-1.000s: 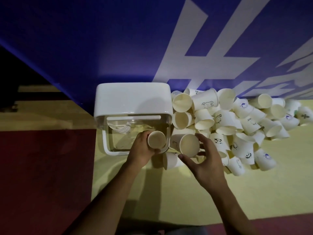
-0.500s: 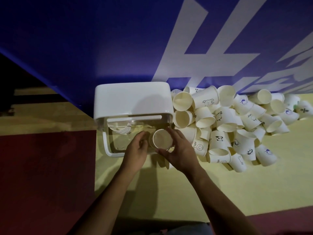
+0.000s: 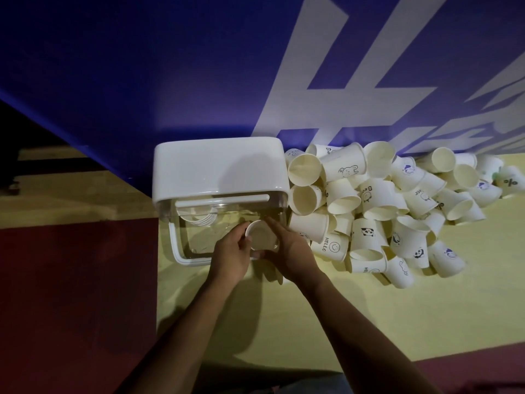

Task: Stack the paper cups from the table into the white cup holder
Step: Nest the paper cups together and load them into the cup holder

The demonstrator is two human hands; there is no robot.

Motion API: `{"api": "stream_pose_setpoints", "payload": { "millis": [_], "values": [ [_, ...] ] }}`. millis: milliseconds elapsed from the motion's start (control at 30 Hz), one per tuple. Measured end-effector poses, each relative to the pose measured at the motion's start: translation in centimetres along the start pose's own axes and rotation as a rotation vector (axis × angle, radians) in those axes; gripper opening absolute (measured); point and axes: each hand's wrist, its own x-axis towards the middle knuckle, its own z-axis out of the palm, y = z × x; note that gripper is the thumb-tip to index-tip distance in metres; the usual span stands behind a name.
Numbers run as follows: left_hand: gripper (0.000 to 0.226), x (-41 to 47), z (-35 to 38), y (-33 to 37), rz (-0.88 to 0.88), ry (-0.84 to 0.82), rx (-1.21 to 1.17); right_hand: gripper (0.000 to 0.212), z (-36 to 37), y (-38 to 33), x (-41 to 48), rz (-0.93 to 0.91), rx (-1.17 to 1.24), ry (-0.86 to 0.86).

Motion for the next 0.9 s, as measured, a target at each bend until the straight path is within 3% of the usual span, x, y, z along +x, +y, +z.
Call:
{"api": "stream_pose_setpoints", "payload": {
  "millis": [267, 433, 667, 900],
  "values": [
    [0.042, 0.2, -0.1, -0.5, 0.024, 0.001, 0.064, 0.090, 0.1, 0.8, 0.0, 0.016, 0.035, -0.012],
    [0.045, -1.1, -0.4, 0.4, 0.028, 0.059, 0.063, 0.098, -1.2, -0.2, -1.1, 0.005, -0.004, 0.023],
    [0.040, -6.7, 1.3, 4.5, 0.232, 0.173, 0.116, 0.036, -5.0, 0.9, -7.0, 0.010, -0.049, 0.226],
    [0.035, -6.8, 8.6, 11.3, 0.484, 0.027, 0.115, 0.012, -10.8, 8.4, -12.9, 0.251, 0.133, 0.367]
  ]
}}
